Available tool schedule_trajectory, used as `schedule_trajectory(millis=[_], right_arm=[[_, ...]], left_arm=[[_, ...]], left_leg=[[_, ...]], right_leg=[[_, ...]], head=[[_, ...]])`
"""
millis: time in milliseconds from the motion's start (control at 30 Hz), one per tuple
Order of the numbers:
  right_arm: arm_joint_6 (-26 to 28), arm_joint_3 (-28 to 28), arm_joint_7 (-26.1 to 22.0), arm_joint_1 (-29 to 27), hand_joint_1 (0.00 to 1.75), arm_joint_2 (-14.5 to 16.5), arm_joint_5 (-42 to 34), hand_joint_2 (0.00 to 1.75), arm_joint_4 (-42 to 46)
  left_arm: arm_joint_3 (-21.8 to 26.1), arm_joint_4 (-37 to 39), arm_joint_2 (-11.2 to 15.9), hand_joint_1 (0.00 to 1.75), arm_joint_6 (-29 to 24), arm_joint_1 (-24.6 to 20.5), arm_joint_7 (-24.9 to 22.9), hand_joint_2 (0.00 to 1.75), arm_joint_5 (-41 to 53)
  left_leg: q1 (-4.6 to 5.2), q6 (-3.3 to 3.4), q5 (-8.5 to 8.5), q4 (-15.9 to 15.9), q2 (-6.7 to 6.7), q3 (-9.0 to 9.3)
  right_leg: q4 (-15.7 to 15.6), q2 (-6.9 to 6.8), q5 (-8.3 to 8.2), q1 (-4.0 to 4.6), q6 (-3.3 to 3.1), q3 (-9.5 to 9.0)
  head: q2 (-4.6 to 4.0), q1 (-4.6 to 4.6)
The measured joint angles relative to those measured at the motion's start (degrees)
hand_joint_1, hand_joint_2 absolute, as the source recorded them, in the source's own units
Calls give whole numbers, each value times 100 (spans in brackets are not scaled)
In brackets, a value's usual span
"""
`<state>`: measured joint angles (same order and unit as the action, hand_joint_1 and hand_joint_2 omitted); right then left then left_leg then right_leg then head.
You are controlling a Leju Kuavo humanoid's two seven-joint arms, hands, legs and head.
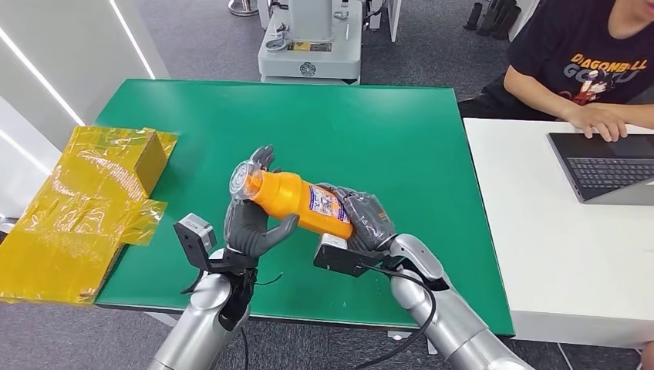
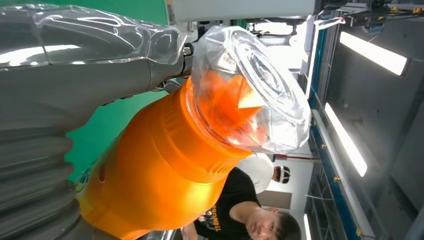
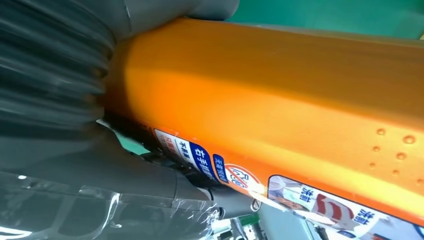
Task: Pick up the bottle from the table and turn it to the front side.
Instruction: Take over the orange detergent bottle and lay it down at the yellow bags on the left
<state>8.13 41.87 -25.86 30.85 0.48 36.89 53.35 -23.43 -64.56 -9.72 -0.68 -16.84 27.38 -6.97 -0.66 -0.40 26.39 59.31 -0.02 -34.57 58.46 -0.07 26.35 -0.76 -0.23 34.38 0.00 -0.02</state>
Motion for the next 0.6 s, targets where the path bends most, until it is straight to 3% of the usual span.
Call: schedule_trajectory(millis=[133, 367, 600], right_arm=[[-50, 6, -119, -19, 175, 2, 14, 175, 66], [-158, 11, -300, -18, 175, 15, -21, 175, 84], [-380, 39, -394, 5, 175, 17, -21, 175, 52]], left_arm=[[2, -1, -2, 0, 31, -3, -29, 175, -38], [10, -44, 0, 0, 729, -3, -45, 175, -681], [50, -233, 36, 0, 729, -2, -92, 175, -673]], left_leg=[[0, 0, 0, 0, 1, 0], [0, 0, 0, 0, 0, -1], [0, 0, 0, 0, -1, -1]], right_leg=[[0, 0, 0, 0, 0, 0], [0, 0, 0, 0, 0, -1], [1, 0, 0, 0, 0, -1]], head=[[0, -1], [0, -1], [0, -1]])
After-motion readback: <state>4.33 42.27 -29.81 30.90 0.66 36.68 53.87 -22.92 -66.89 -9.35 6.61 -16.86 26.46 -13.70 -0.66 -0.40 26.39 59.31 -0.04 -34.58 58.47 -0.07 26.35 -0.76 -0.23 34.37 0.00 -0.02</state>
